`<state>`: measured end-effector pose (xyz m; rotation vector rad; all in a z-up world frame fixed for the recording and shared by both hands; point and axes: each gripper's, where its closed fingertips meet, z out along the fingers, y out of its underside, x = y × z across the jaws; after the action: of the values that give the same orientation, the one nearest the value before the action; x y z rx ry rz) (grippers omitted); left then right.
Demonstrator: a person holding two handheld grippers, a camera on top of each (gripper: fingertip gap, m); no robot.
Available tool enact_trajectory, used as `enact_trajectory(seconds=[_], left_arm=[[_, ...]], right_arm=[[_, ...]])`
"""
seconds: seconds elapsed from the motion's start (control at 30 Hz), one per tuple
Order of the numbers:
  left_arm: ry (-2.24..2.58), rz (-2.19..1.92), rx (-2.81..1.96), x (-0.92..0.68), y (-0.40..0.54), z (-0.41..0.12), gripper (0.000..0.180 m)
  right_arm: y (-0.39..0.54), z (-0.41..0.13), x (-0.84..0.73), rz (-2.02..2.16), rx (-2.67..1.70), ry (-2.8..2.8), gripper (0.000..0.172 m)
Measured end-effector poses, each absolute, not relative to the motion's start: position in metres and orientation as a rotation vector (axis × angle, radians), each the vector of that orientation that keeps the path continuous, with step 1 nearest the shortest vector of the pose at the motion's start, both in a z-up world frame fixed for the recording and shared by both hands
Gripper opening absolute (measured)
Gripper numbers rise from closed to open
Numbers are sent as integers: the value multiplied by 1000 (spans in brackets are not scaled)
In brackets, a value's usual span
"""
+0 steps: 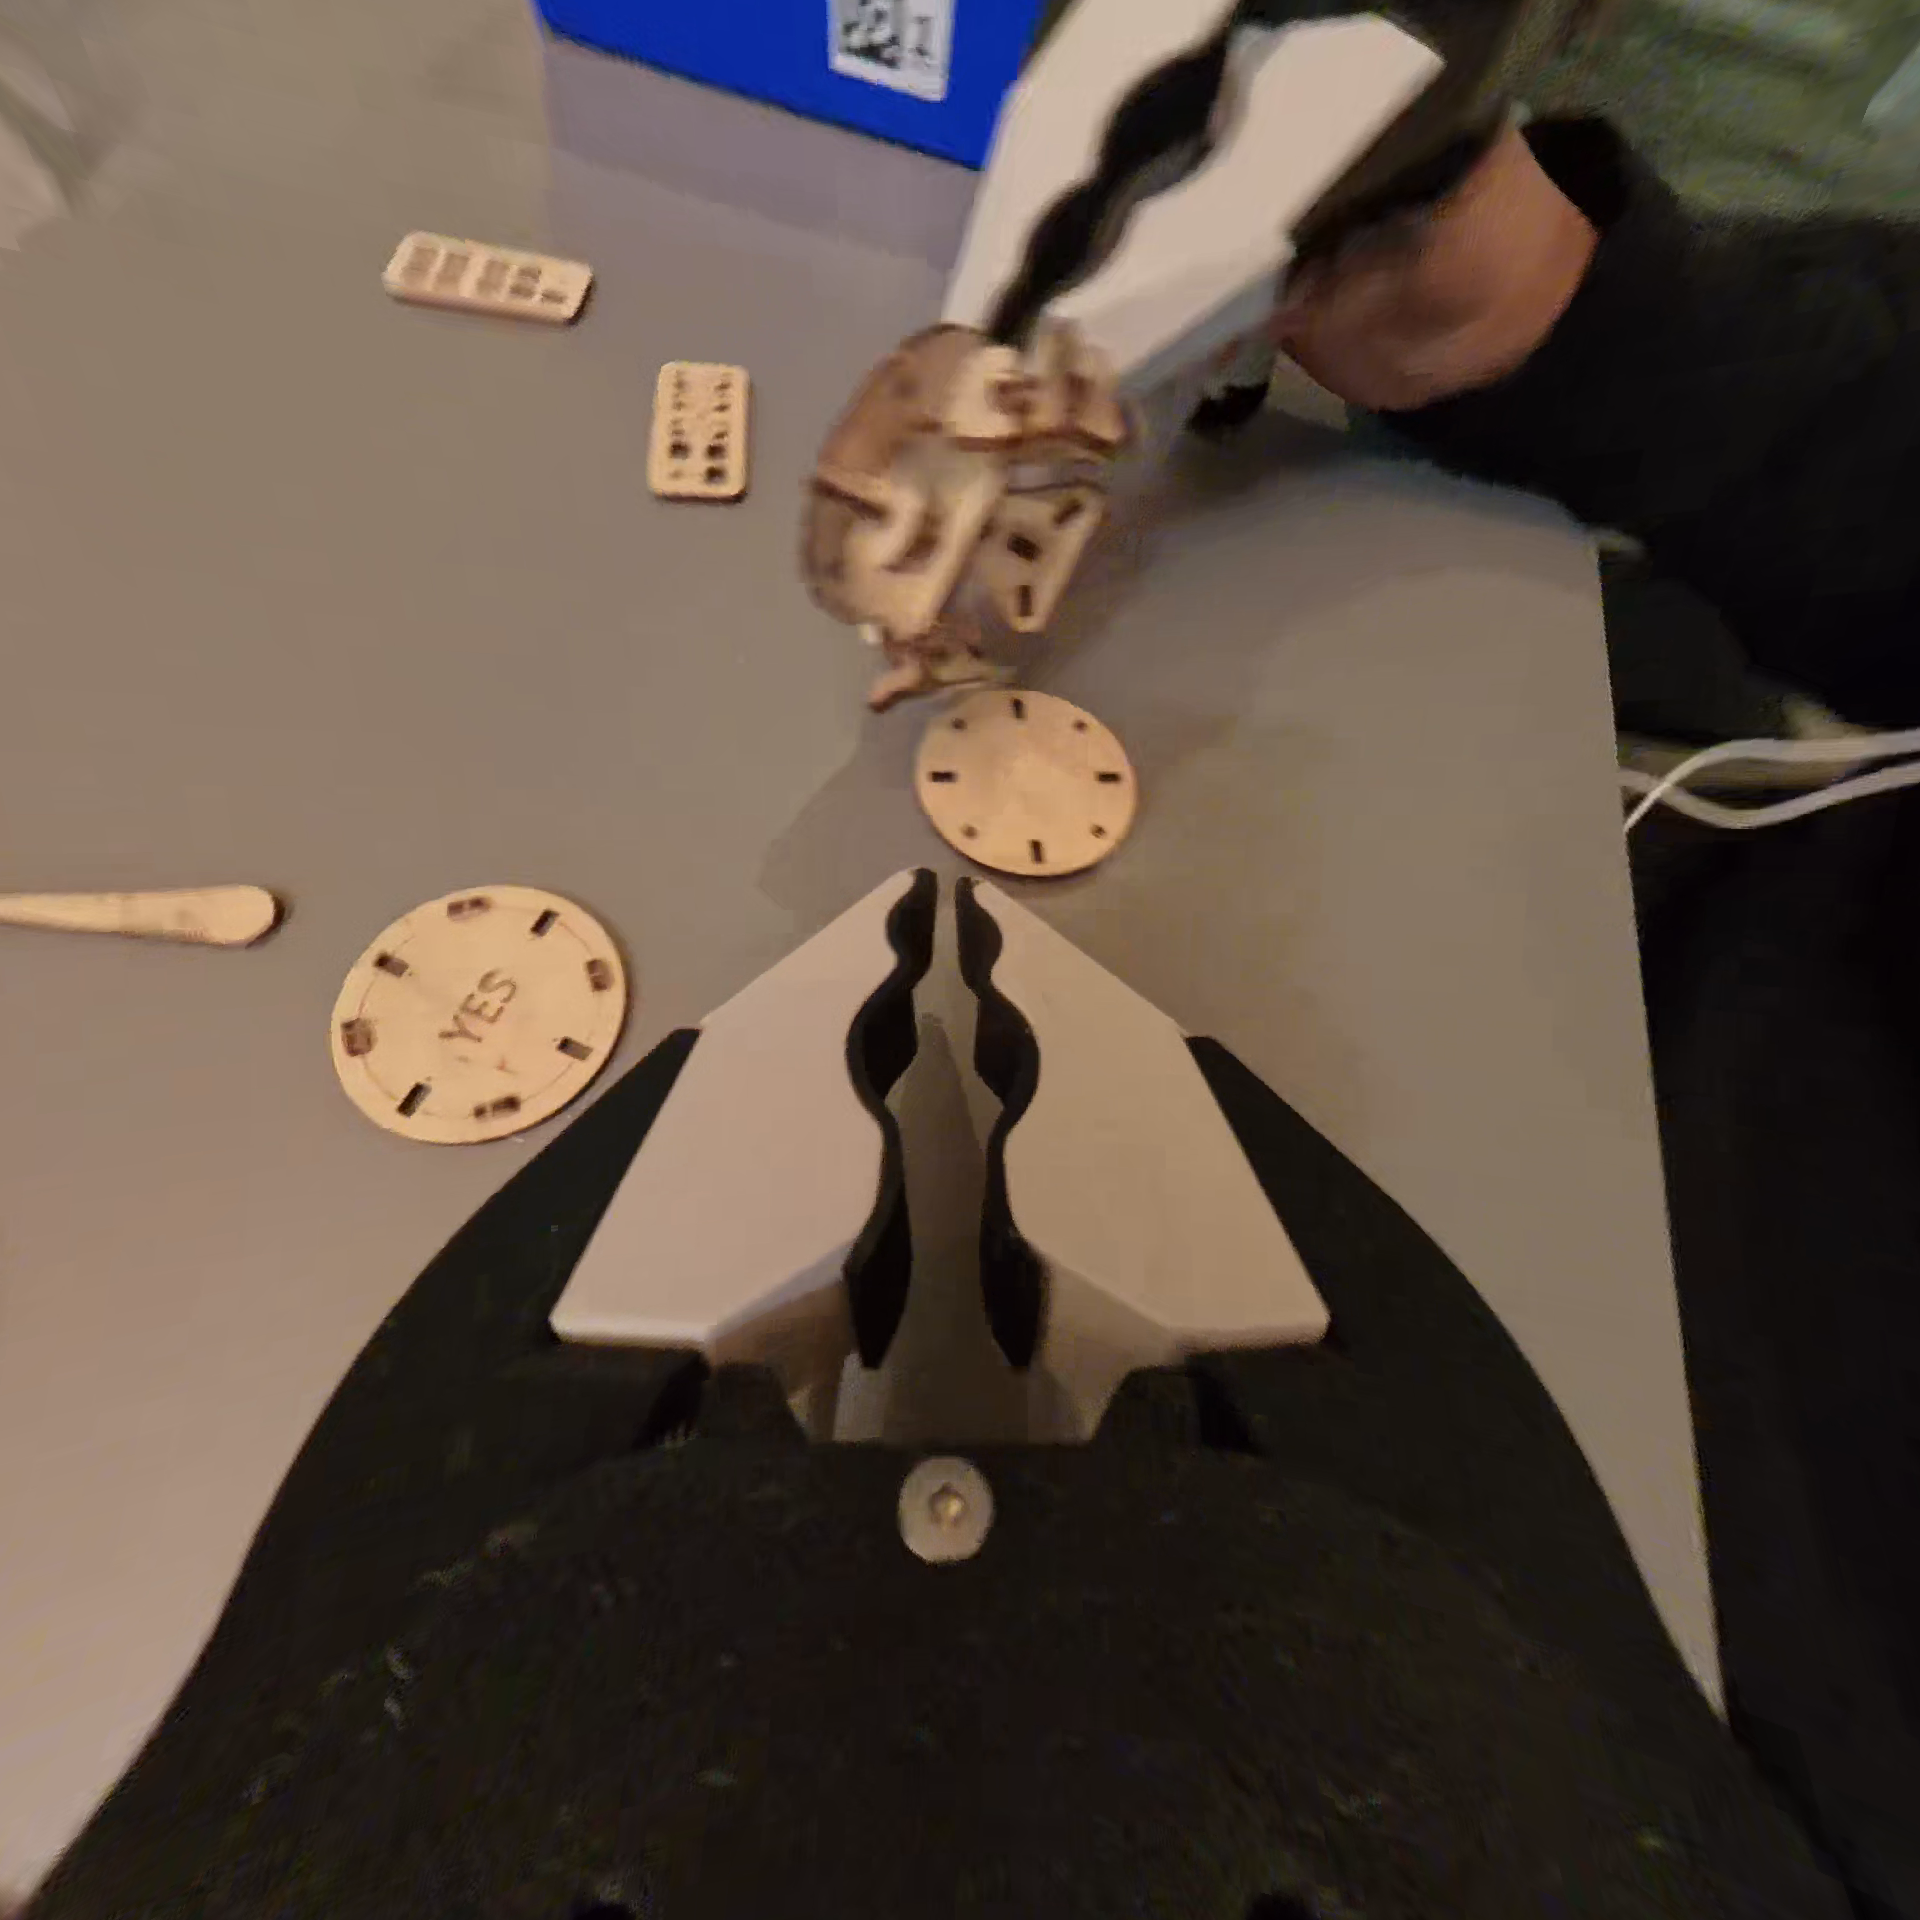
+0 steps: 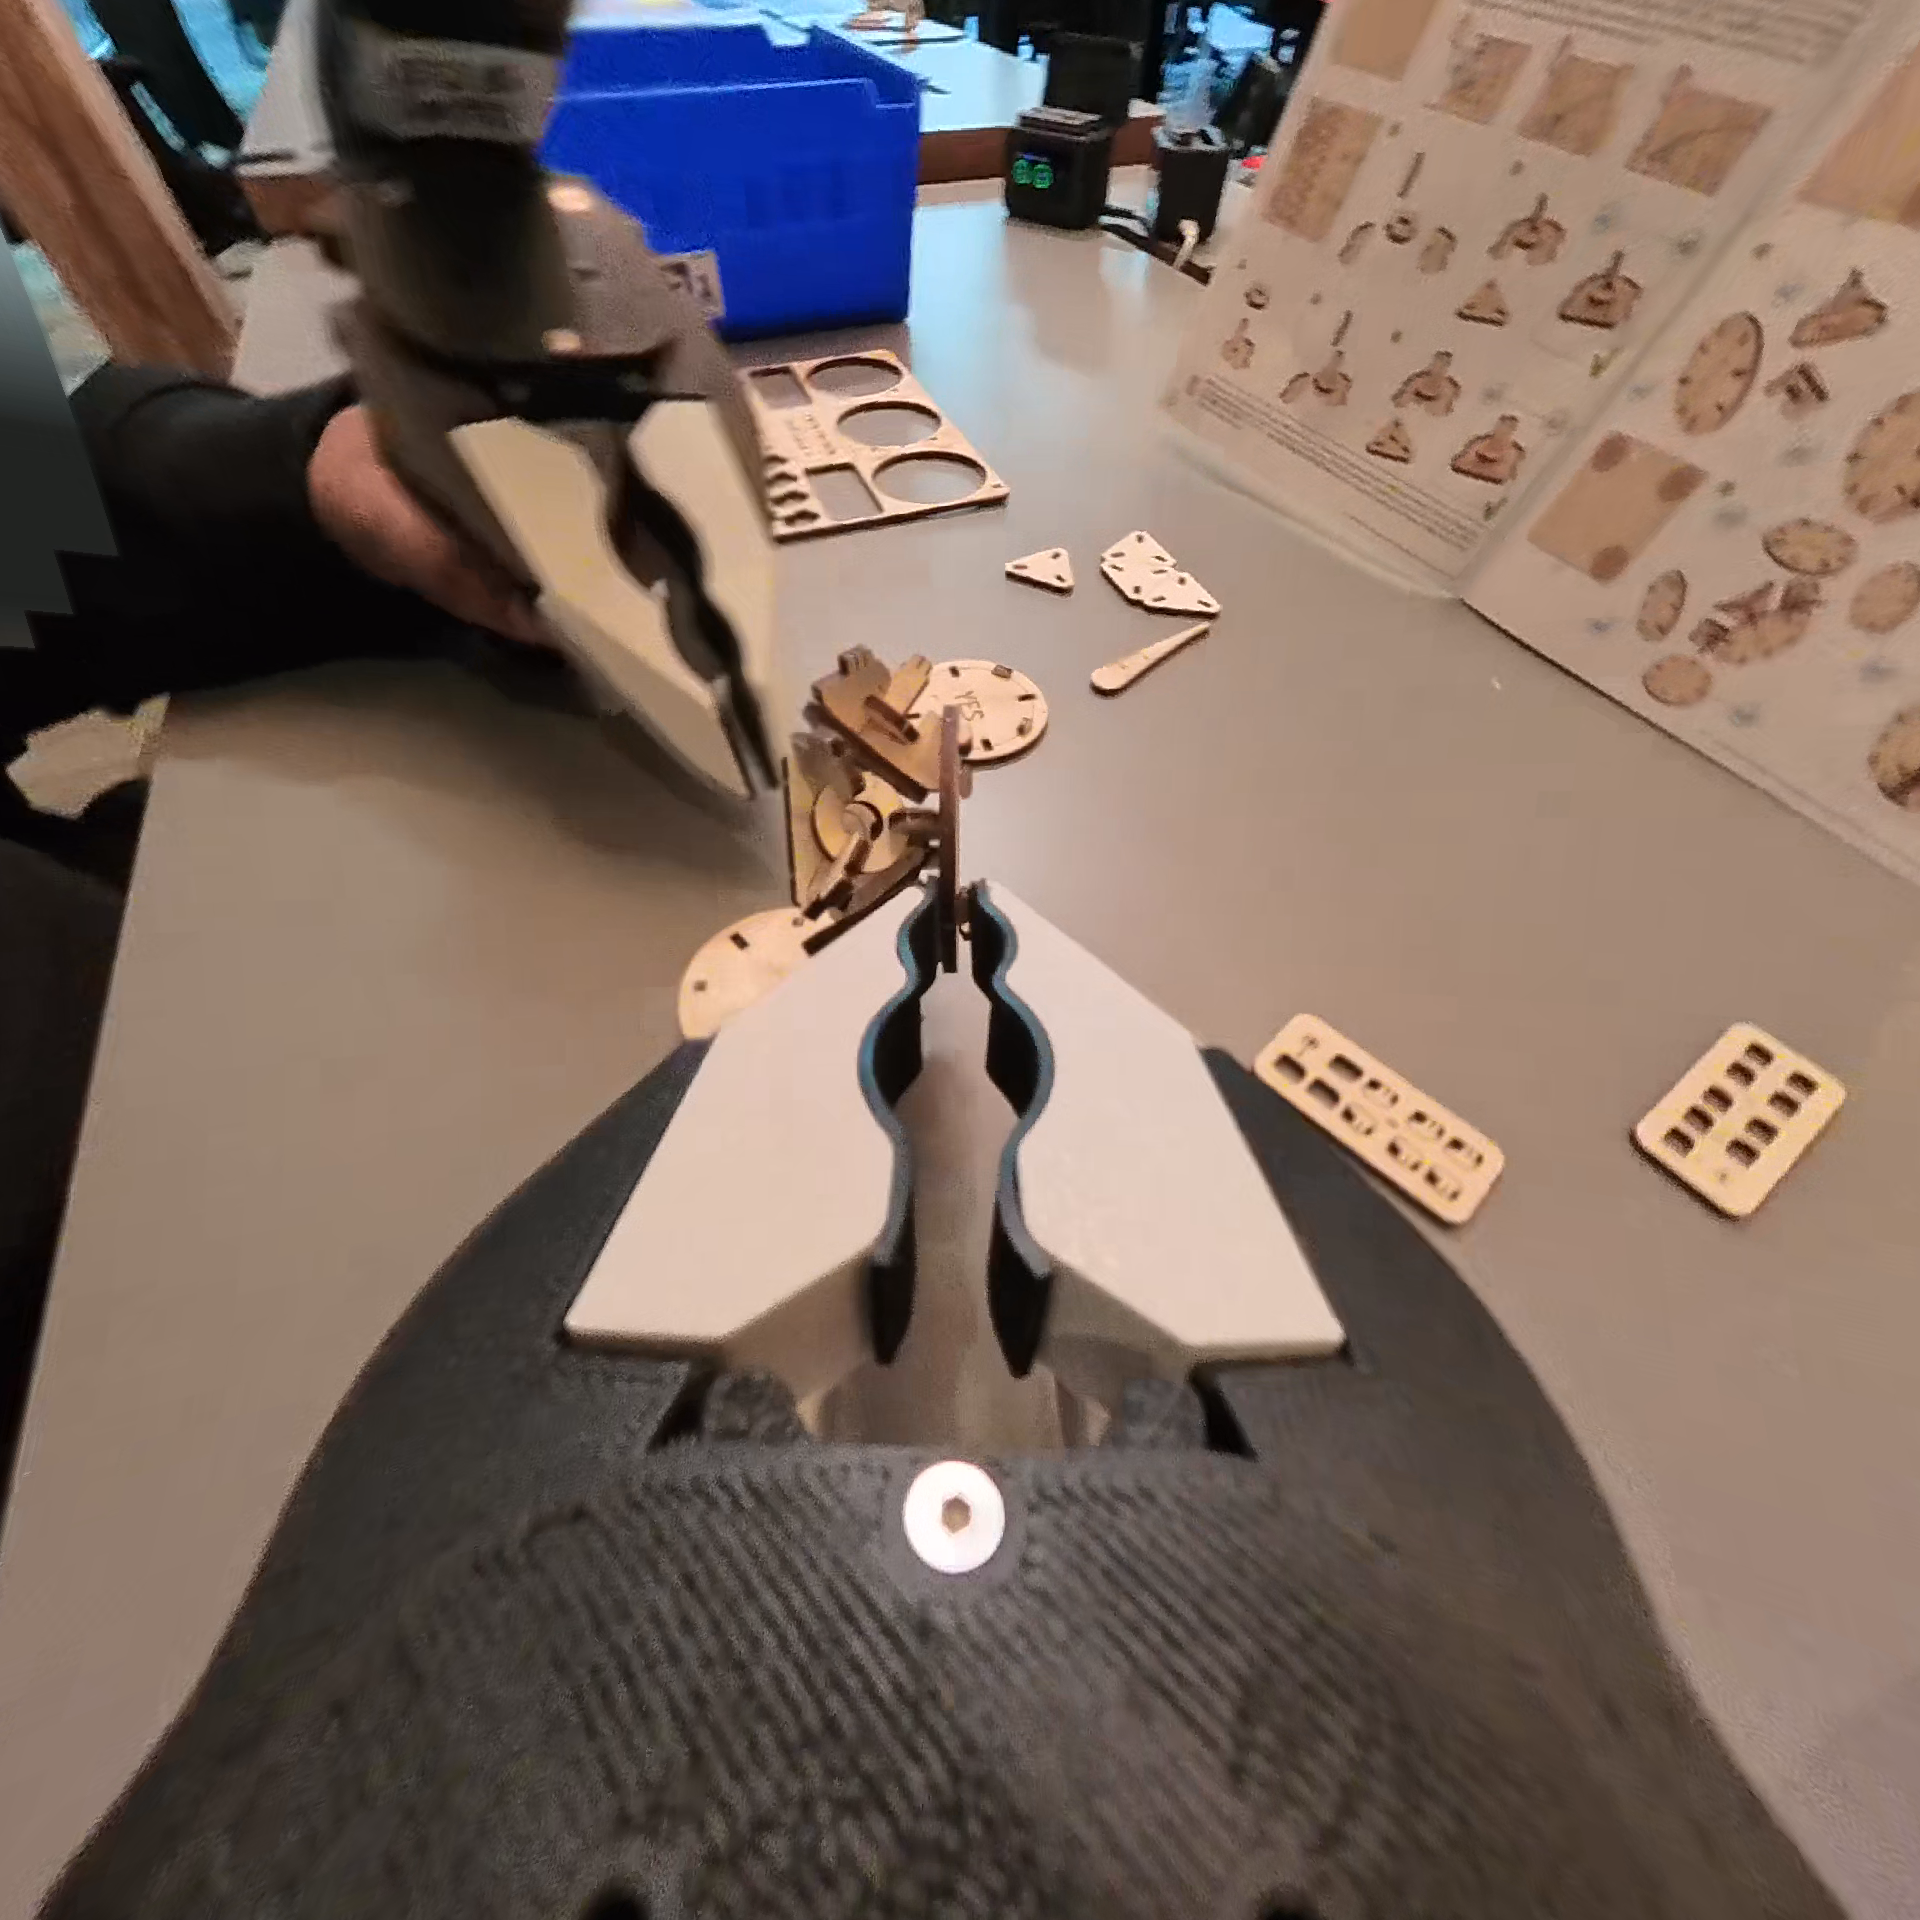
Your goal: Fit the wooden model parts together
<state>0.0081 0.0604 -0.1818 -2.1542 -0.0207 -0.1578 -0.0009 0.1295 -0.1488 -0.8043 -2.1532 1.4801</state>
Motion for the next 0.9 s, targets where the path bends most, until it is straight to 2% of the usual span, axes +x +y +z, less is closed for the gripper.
enact_trajectory(seconds=[0.13, 0.3, 0.37, 0.73, 0.9], left_arm=[[236, 195, -2144, 31, 67, -183, 0], [243, 364, -2251, 36, 81, -201, 5], [240, 362, -2226, 37, 82, -198, 0], [218, 302, -2304, 35, 82, -209, 0], [207, 277, -2304, 35, 82, -208, 0]], right_arm=[[127, -158, -1, 1367, -861, -2143, 3], [124, -161, 3, 1159, -769, -2058, 3], [119, -162, 6, 1122, -712, -2058, 3], [121, -154, 10, 1374, -810, -2112, 3], [123, -159, 7, 1357, -833, -2153, 3]])
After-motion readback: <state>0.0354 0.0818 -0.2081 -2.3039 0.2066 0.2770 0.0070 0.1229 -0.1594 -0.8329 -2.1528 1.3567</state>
